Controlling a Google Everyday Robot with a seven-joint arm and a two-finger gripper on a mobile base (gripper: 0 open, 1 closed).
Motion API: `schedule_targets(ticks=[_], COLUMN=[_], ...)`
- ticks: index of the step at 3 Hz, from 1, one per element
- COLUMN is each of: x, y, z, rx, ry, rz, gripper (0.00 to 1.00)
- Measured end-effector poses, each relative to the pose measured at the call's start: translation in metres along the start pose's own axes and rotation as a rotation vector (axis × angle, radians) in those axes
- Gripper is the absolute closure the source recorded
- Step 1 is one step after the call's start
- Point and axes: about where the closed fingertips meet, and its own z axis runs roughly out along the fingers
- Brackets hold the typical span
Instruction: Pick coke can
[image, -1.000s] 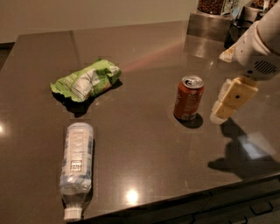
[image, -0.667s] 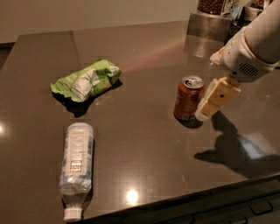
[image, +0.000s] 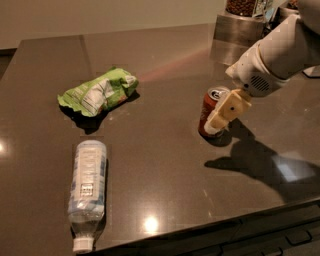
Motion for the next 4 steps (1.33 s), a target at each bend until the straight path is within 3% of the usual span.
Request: schedule_targets(ticks=[2, 3, 4], x=[-0.006, -0.020, -0.058], y=[0.000, 0.003, 0.012], z=[0.009, -0.001, -0.036], rx=[-0.061, -0.092, -0.116], ry=[-0.006, -0.028, -0.080], rz=[-0.005, -0.019, -0.071], gripper=[0.48, 0.72, 1.00])
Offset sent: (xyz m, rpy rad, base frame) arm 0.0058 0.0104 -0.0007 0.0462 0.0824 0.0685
